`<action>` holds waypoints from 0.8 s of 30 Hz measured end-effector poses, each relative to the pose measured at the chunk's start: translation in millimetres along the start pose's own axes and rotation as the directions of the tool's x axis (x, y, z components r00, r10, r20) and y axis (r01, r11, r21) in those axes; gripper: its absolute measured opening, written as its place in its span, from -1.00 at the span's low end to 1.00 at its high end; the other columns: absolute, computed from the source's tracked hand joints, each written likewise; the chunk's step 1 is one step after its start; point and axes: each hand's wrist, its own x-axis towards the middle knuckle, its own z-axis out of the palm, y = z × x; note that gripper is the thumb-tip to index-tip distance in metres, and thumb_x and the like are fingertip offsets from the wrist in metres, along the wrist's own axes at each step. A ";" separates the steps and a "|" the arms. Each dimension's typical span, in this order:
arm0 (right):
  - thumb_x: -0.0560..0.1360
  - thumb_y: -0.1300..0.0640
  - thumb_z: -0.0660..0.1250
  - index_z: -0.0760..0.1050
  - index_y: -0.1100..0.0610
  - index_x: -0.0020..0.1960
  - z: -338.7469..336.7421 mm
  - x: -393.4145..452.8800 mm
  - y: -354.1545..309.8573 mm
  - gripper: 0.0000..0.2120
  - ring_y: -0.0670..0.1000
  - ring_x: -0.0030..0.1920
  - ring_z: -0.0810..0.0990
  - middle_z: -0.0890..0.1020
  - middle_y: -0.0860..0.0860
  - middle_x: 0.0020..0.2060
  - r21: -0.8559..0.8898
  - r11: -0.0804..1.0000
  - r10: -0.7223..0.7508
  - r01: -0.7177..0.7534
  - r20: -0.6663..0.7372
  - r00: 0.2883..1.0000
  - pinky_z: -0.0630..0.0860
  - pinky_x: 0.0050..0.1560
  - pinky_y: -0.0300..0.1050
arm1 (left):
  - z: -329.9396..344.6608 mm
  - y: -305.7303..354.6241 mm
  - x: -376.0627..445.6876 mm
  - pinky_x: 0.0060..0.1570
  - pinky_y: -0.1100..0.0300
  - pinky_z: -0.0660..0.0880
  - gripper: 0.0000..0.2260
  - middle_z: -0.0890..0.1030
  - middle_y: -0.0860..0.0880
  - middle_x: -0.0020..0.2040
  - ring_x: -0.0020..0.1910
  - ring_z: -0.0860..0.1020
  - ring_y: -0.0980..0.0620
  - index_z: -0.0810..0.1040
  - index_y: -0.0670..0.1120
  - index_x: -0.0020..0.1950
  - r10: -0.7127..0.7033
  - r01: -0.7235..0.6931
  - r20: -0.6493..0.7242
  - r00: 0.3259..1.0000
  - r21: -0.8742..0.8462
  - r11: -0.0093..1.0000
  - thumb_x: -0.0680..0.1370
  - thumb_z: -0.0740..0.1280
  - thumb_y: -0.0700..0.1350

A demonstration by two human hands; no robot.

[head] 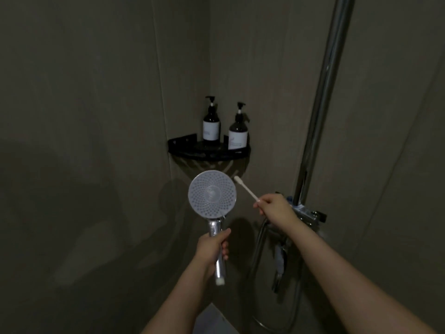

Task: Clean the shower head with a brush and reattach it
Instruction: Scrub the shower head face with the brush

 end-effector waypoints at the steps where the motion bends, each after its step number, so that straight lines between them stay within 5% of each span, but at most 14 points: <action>1: 0.56 0.22 0.19 0.50 0.09 -0.29 -0.3 -3.0 -11.4 -0.73 -0.09 -0.43 0.41 0.48 -0.02 -0.45 -0.039 0.998 -0.043 0.044 0.031 0.999 0.31 -0.39 -0.24 | 3.1 7.1 -3.3 -0.60 0.31 0.27 -0.80 0.36 0.00 -0.55 -0.62 0.31 0.11 0.37 -0.10 -0.26 0.019 -0.019 0.000 1.000 0.009 1.000 0.50 0.36 -0.22; 4: 0.57 0.20 0.19 0.43 0.06 -0.34 -0.4 -13.9 -44.1 -0.69 -0.06 -0.45 0.43 0.48 0.00 -0.45 -0.094 0.982 -0.157 0.166 0.097 0.983 0.35 -0.38 -0.22 | 11.3 27.0 -11.9 -0.62 0.35 0.24 -0.73 0.33 -0.01 -0.60 -0.66 0.27 0.10 0.35 -0.11 -0.36 0.089 -0.089 -0.013 0.996 0.047 0.995 0.50 0.34 -0.24; 10: 0.58 0.13 0.15 0.57 0.18 -0.02 7.6 -20.2 -97.0 -0.77 0.06 -0.16 0.51 0.60 0.17 -0.12 -0.330 0.866 -0.350 0.376 0.140 0.926 0.37 -0.18 -0.16 | 22.6 52.3 -23.5 -0.65 0.36 0.25 -0.72 0.34 -0.02 -0.63 -0.71 0.27 0.11 0.34 -0.14 -0.39 0.180 -0.170 -0.046 0.983 0.161 0.972 0.48 0.34 -0.28; 13: 0.60 0.17 0.11 0.52 0.29 0.07 -14.3 -5.4 -102.6 -0.74 0.18 -0.02 0.58 0.61 0.24 -0.01 -0.267 0.945 -0.229 0.187 -0.135 0.964 0.35 -0.17 -0.15 | 24.1 57.7 -27.2 -0.63 0.35 0.26 -0.72 0.35 -0.02 -0.63 -0.71 0.28 0.10 0.35 -0.13 -0.38 0.204 -0.195 -0.035 0.978 0.180 0.964 0.47 0.35 -0.28; 16: 0.59 0.22 0.12 0.53 0.33 0.04 -44.6 3.6 -104.3 -0.74 0.22 0.00 0.58 0.61 0.28 -0.03 -0.089 0.989 -0.140 0.115 -0.371 0.918 0.31 -0.19 -0.16 | 21.1 64.3 -26.4 -0.62 0.33 0.26 -0.71 0.34 -0.02 -0.64 -0.70 0.28 0.08 0.33 -0.14 -0.40 0.237 -0.223 -0.060 0.970 0.189 0.957 0.46 0.35 -0.27; 20: 0.59 0.18 0.13 0.53 0.27 -0.09 -30.5 -8.9 -130.3 -0.75 0.16 -0.20 0.55 0.58 0.21 -0.18 -0.244 0.924 -0.343 0.295 -0.181 0.922 0.40 -0.30 -0.13 | 24.1 78.4 -24.2 -0.62 0.34 0.26 -0.72 0.34 -0.01 -0.65 -0.71 0.27 0.09 0.34 -0.13 -0.39 0.261 -0.244 -0.054 0.964 0.221 0.944 0.46 0.35 -0.28; 24: 0.60 0.10 0.10 0.53 0.23 -0.12 -10.3 -23.5 -151.1 -0.69 0.12 -0.18 0.59 0.59 0.14 -0.21 -0.323 0.838 -0.463 0.439 0.002 0.886 0.56 -0.15 0.04 | 33.7 91.5 -28.1 -0.63 0.35 0.26 -0.75 0.35 -0.01 -0.64 -0.71 0.28 0.10 0.35 -0.13 -0.36 0.289 -0.275 -0.026 0.957 0.240 0.931 0.47 0.34 -0.29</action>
